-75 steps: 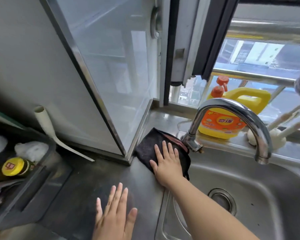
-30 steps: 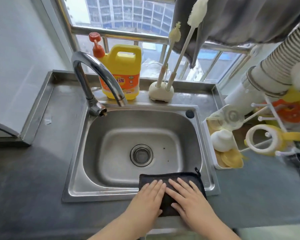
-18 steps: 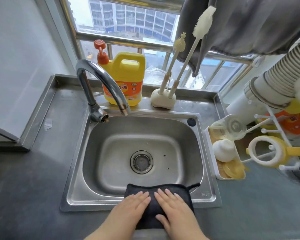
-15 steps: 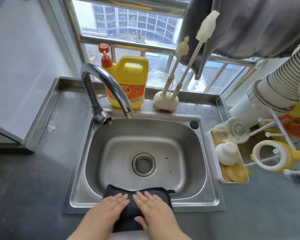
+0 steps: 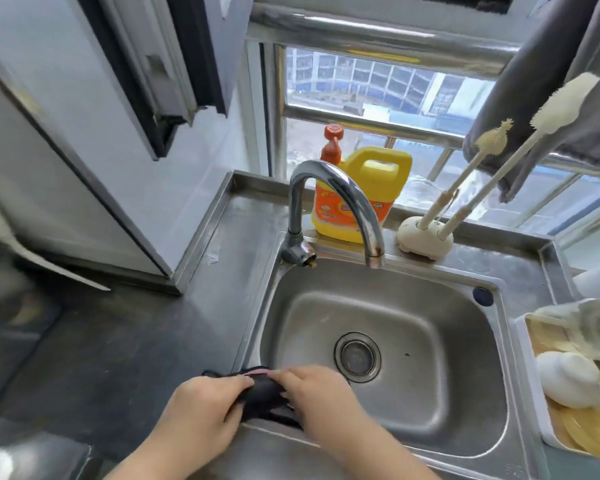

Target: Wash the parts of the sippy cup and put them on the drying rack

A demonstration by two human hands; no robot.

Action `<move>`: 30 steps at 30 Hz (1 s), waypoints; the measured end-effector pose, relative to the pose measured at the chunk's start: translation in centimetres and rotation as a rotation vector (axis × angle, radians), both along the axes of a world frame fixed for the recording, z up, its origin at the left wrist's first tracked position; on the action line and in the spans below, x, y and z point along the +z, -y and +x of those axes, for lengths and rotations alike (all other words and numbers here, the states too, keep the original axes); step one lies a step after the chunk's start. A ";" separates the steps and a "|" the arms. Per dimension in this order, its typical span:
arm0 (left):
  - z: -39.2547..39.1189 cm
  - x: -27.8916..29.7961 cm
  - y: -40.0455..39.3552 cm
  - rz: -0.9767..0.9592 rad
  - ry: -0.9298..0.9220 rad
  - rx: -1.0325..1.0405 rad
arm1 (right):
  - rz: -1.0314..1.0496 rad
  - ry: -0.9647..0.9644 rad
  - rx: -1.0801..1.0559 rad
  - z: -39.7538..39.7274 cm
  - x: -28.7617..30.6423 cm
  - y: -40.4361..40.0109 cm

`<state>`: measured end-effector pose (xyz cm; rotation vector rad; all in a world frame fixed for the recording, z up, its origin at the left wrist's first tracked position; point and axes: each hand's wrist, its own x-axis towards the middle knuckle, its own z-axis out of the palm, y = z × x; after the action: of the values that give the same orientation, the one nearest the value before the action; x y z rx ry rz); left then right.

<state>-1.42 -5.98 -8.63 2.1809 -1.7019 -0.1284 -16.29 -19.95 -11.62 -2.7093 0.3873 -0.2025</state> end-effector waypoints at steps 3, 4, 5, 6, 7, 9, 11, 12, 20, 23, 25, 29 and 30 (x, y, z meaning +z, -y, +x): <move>1.6 2.4 1.3 -0.153 0.017 0.163 | -0.133 0.154 0.033 4.4 3.3 2.7; 2.1 2.9 1.7 -0.219 0.020 0.224 | -0.178 0.189 0.022 6.1 4.4 3.4; 2.5 3.2 2.1 -0.270 0.014 0.276 | -0.222 0.211 0.021 7.7 5.4 4.1; 2.9 3.2 2.5 -0.306 0.018 0.318 | -0.248 0.220 0.028 9.3 6.1 4.6; 3.3 2.8 2.8 -0.327 0.043 0.348 | -0.266 0.231 0.036 10.9 6.4 4.9; 4.1 1.6 3.7 -0.313 0.160 0.351 | -0.259 0.229 0.016 13.7 6.1 5.3; 4.9 -0.1 4.3 -0.262 0.295 0.314 | -0.211 0.156 -0.006 15.1 4.8 5.1; 5.2 -1.2 4.4 -0.231 0.333 0.291 | -0.196 0.083 -0.003 15.3 3.8 4.9; 4.1 -5.5 2.1 0.045 0.040 0.174 | -0.058 -0.137 -0.132 14.8 0.9 3.6; 4.0 -6.3 1.7 0.157 -0.008 0.122 | -0.017 -0.250 -0.216 15.6 0.9 2.6; 4.5 -7.3 1.1 0.222 0.073 0.075 | 0.070 -0.448 -0.179 15.2 0.2 2.6; 4.0 -7.1 1.3 0.360 -0.042 0.049 | 0.124 -0.466 -0.172 15.1 0.6 2.8; 4.1 -6.1 1.9 0.380 -0.061 0.101 | 0.133 -0.420 -0.176 14.9 1.0 2.7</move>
<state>2.65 -7.92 -14.68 2.4956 -1.6356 -0.5242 -1.42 -22.64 -10.60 -2.5736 0.7313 0.3402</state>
